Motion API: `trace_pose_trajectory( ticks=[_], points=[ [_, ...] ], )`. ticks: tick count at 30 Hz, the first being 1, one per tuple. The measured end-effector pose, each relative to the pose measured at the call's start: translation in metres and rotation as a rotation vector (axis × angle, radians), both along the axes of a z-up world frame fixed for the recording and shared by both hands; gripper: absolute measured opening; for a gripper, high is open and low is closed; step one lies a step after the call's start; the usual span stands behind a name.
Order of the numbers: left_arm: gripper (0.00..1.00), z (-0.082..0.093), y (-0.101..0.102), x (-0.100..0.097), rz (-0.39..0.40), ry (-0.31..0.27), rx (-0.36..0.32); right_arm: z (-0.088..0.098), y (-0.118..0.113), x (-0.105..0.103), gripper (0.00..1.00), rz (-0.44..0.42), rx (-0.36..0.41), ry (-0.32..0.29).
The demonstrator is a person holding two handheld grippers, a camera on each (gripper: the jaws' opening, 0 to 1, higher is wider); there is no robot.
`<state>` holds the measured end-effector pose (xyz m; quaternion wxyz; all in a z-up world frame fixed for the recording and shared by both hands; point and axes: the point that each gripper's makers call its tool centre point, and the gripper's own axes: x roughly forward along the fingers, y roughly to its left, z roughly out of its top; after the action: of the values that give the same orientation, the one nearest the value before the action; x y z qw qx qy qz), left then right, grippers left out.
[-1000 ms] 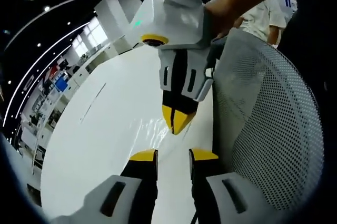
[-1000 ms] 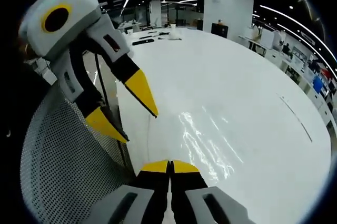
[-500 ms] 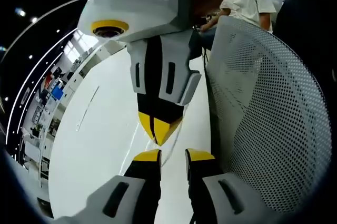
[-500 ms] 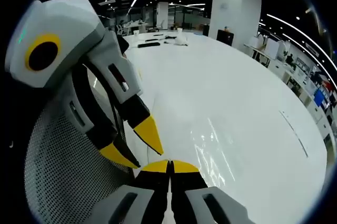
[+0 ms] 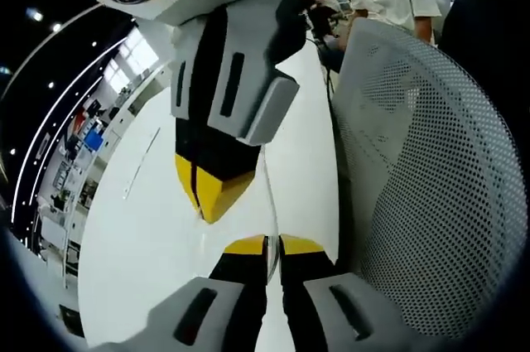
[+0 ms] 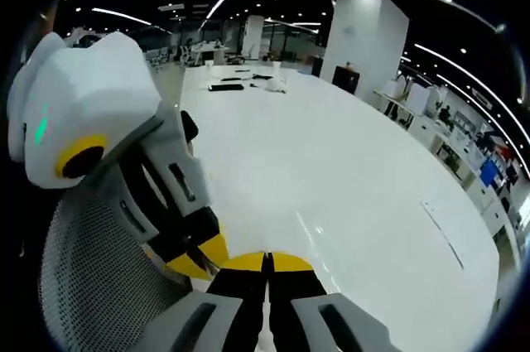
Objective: Open the resealable bag by pulling the two sides of the seal apart until the entire bag opening is separated and visibly accessible.
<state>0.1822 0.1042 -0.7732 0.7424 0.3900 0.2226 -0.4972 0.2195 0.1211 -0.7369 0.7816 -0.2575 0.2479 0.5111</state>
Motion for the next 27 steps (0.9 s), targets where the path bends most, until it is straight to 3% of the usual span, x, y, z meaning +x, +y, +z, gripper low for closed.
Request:
trace_pose_trajectory(
  ticks=[2,4,10,13,19,27],
  points=[
    [0.01,0.001,0.000,0.001,0.000,-0.007,0.000,0.007,0.001,0.005,0.00,-0.028,0.032,-0.012],
    [0.00,0.004,0.000,0.003,0.003,-0.010,-0.010,0.013,-0.002,0.011,0.00,-0.019,-0.002,-0.080],
    [0.00,0.009,0.001,0.007,0.011,-0.013,-0.024,0.031,0.000,0.019,0.00,-0.050,0.039,-0.117],
    [0.00,0.012,-0.002,0.007,0.022,0.011,-0.054,0.046,0.003,0.025,0.00,-0.078,0.115,-0.129],
    [0.00,0.017,-0.002,0.011,0.031,0.001,-0.069,0.063,-0.004,0.035,0.00,-0.108,0.123,-0.176],
    [0.00,0.032,-0.004,0.030,0.048,-0.059,-0.098,0.091,-0.005,0.042,0.00,-0.116,0.146,-0.255]
  ],
)
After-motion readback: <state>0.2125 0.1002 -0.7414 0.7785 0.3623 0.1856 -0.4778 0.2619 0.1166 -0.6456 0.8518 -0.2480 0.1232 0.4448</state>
